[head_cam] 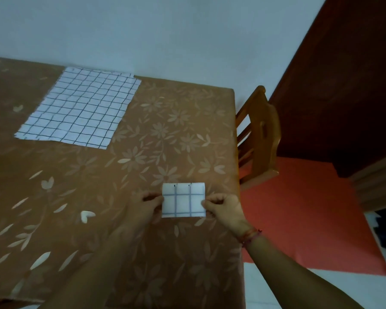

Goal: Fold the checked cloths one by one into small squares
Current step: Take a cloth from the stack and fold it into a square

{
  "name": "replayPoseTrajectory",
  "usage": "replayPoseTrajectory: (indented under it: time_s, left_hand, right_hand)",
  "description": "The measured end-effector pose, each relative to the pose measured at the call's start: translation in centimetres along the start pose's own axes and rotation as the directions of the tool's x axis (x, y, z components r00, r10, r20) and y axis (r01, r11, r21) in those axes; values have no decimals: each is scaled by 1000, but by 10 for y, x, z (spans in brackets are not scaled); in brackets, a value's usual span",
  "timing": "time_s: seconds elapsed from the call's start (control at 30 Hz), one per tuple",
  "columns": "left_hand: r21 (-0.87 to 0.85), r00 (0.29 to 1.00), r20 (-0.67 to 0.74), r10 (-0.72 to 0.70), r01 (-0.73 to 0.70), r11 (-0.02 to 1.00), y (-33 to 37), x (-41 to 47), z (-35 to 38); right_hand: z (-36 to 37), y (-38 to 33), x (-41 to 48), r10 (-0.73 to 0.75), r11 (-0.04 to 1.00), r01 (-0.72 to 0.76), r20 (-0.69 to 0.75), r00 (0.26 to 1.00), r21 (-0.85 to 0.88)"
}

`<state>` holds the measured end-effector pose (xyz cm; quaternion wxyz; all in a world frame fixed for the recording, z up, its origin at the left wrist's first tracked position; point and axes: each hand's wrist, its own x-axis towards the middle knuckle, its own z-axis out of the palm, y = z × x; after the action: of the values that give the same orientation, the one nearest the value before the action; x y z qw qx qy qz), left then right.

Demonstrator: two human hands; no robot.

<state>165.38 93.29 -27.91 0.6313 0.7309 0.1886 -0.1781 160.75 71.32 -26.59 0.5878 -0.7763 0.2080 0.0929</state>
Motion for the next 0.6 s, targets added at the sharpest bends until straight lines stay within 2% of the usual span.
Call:
replayPoseTrajectory:
  time_s: [0.2,0.43,0.6]
  left_hand:
    - [159,994,22,111,-114,981,21,11,11]
    - [328,986,8,164,-157,932,32,57,19]
    - [366,987,-4,162,-150,919,35,100,35]
  right_hand:
    - [-6,1,15,1,1000,-3,-66,998,-28]
    - [1,0,58,3,995,-20,-168,986,-102]
    - [1,3,95,-16,983,-21,-200,980,-180]
